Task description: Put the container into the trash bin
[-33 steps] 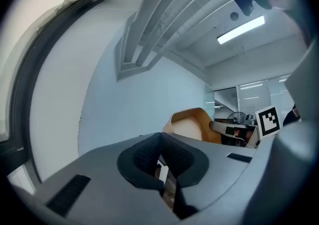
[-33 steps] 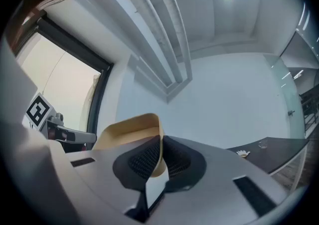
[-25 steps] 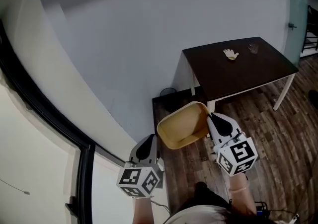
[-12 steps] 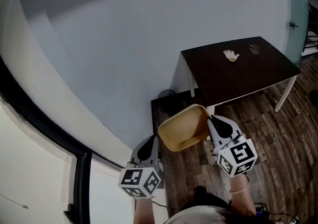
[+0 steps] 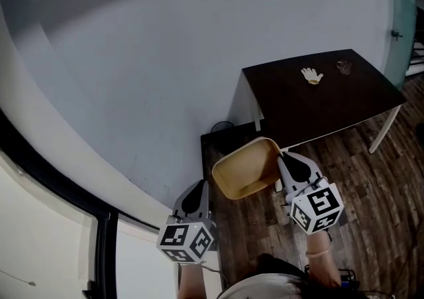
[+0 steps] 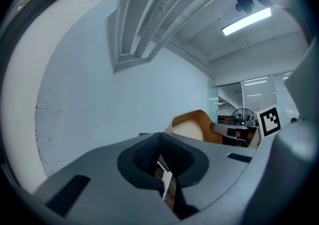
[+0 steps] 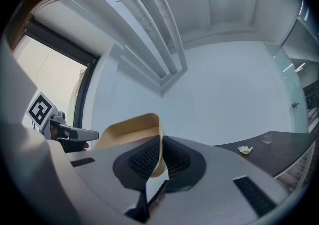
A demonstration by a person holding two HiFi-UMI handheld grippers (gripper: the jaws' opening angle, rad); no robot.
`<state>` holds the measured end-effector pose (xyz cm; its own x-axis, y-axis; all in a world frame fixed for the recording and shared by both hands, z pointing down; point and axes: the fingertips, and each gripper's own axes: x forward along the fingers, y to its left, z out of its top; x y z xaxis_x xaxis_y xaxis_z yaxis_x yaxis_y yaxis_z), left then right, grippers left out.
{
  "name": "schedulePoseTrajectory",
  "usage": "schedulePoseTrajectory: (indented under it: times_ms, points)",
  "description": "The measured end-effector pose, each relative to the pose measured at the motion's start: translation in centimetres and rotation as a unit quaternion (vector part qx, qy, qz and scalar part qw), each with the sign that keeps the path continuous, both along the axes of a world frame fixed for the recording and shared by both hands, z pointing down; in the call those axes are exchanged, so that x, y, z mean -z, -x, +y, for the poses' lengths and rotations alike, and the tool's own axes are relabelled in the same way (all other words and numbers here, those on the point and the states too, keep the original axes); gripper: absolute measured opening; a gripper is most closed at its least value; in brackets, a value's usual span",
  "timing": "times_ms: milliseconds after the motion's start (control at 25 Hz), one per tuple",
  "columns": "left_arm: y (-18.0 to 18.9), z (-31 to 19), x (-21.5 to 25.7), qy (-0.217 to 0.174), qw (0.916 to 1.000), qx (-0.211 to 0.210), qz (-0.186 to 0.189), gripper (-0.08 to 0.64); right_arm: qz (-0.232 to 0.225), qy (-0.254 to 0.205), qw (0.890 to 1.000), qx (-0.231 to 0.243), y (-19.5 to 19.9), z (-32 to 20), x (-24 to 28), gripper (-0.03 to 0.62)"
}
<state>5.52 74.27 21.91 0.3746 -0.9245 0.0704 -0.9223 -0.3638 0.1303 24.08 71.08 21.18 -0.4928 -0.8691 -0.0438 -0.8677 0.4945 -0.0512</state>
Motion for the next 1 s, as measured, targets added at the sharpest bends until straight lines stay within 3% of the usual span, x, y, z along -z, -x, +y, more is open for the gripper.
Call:
schedulePoseTrajectory:
  times_ms: [560, 1000]
  points:
    - [0.5, -6.1, -0.8, 0.012, 0.9999, 0.006, 0.001, 0.02, -0.002, 0.015, 1.0, 0.003, 0.5, -6.5, -1.0, 0.021]
    - [2.3, -16.2, -1.0, 0.009, 0.9999, -0.009, 0.001, 0.02, 0.006, 0.021, 1.0, -0.008, 2.4, -15.6, -1.4, 0.021]
